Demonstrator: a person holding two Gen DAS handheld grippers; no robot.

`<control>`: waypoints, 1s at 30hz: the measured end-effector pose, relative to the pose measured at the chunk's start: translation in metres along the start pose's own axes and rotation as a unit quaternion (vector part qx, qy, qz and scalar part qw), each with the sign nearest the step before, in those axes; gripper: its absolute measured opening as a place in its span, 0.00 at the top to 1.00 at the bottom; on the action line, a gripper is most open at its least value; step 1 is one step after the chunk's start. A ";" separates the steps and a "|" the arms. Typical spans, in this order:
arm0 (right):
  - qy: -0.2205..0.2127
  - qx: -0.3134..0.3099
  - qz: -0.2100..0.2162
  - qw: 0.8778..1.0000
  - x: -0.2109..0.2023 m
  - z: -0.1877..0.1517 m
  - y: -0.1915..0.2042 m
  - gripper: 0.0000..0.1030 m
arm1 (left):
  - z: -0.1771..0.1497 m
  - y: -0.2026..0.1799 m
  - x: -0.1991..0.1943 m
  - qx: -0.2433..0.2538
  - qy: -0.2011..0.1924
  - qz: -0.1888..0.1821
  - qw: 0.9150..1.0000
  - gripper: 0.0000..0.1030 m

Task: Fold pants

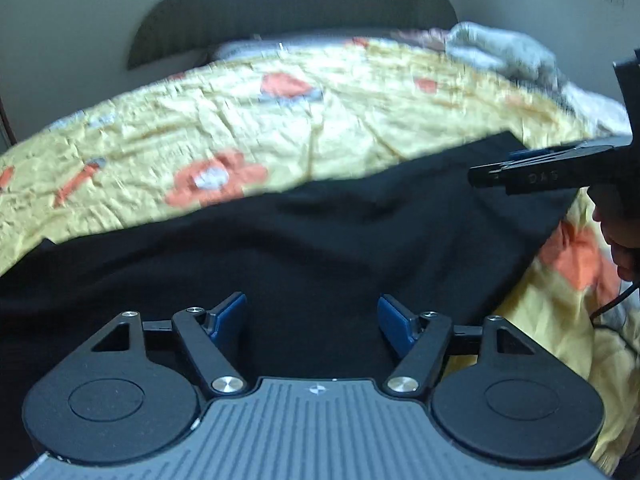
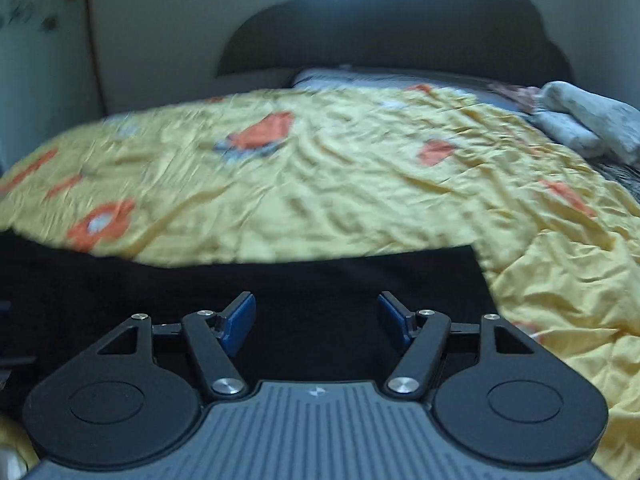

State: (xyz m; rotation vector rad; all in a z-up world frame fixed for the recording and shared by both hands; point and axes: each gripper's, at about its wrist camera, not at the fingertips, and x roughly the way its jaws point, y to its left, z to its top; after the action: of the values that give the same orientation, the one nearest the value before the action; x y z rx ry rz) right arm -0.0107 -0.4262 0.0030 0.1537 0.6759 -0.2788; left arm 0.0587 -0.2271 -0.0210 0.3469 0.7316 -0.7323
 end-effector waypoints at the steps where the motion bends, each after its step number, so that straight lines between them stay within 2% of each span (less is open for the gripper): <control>1: 0.010 -0.013 -0.007 1.000 0.005 -0.004 0.005 0.35 | -0.004 -0.002 -0.001 0.000 -0.003 0.001 1.000 0.29; 2: 0.015 -0.018 -0.020 1.000 0.010 -0.008 0.006 0.34 | -0.006 -0.002 -0.005 0.002 -0.010 0.002 1.000 0.30; 4: 0.002 0.019 -0.039 0.999 0.006 -0.009 0.000 0.32 | -0.006 -0.003 -0.016 0.009 -0.029 0.001 1.000 0.27; 7: -0.030 0.057 -0.017 0.998 -0.014 -0.012 -0.006 0.32 | -0.004 0.000 -0.019 0.013 -0.044 0.024 0.999 0.24; 10: -0.009 0.046 0.009 0.999 -0.017 -0.023 0.001 0.29 | -0.007 0.000 -0.001 0.020 -0.004 0.026 0.999 0.24; 12: 0.001 0.023 -0.017 1.000 -0.016 -0.033 0.005 0.29 | -0.011 0.000 -0.006 0.016 -0.020 0.028 0.999 0.25; 15: -0.035 0.062 -0.043 0.997 -0.041 -0.038 0.000 0.29 | -0.010 0.000 -0.020 0.014 -0.049 0.022 0.998 0.24; 18: -0.070 0.152 -0.008 0.986 -0.070 -0.047 -0.019 0.29 | -0.004 0.008 -0.025 -0.013 -0.075 0.033 0.997 0.23; 22: -0.043 0.232 0.026 0.971 -0.074 -0.067 -0.036 0.29 | -0.005 0.020 -0.012 -0.049 -0.060 0.042 0.996 0.23; 25: -0.035 0.278 0.052 0.959 -0.068 -0.081 -0.046 0.29 | -0.013 0.021 -0.002 -0.051 -0.045 0.051 0.996 0.23; 30: -0.068 0.347 0.070 0.933 -0.053 -0.078 -0.064 0.28 | -0.017 0.016 0.000 -0.035 -0.052 0.057 0.996 0.21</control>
State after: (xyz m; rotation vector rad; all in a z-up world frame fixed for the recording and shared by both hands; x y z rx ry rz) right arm -0.1162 -0.4582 -0.0264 0.8490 0.4014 -0.3798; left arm 0.0615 -0.2068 -0.0321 0.2826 0.6310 -0.6107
